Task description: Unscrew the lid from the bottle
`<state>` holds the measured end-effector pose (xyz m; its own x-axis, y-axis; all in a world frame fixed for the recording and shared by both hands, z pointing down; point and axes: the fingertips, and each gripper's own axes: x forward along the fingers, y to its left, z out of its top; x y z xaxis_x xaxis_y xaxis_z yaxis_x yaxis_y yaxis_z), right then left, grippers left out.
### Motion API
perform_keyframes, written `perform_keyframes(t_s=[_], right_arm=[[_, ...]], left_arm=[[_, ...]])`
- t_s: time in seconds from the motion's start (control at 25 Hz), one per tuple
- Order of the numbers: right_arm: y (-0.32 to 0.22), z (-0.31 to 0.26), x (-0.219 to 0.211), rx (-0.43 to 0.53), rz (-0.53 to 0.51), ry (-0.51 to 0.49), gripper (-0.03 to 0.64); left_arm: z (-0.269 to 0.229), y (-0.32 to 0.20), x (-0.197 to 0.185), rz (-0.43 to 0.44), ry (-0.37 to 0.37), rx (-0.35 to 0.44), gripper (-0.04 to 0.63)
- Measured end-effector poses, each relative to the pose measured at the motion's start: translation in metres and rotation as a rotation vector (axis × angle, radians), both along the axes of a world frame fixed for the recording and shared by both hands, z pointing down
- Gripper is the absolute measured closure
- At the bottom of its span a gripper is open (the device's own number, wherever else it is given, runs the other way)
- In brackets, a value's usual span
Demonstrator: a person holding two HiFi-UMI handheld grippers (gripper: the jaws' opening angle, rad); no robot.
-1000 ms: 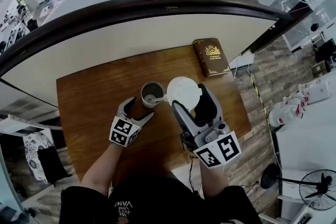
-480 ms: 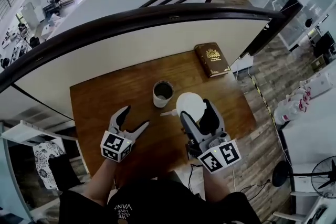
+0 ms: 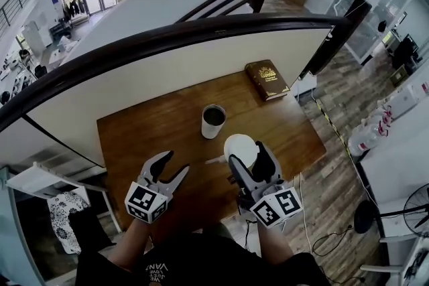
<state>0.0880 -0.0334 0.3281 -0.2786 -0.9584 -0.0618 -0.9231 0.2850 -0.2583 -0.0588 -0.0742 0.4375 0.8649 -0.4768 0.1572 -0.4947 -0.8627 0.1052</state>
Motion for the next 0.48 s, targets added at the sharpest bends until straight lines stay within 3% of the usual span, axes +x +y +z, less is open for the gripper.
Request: perform_keyframes(t_s=[0.24, 0.48], right_arm=[[0.019, 0.01, -0.017, -0.013, 0.027, 0.001, 0.279], [0.038, 0.02, -0.032, -0.027, 0.05, -0.004, 0.279]], left_arm=[[-0.012, 0.018, -0.014, 0.028, 0.001, 0.045, 0.514], [-0.016, 0.034, -0.027, 0.035, -0.015, 0.053, 0.574]])
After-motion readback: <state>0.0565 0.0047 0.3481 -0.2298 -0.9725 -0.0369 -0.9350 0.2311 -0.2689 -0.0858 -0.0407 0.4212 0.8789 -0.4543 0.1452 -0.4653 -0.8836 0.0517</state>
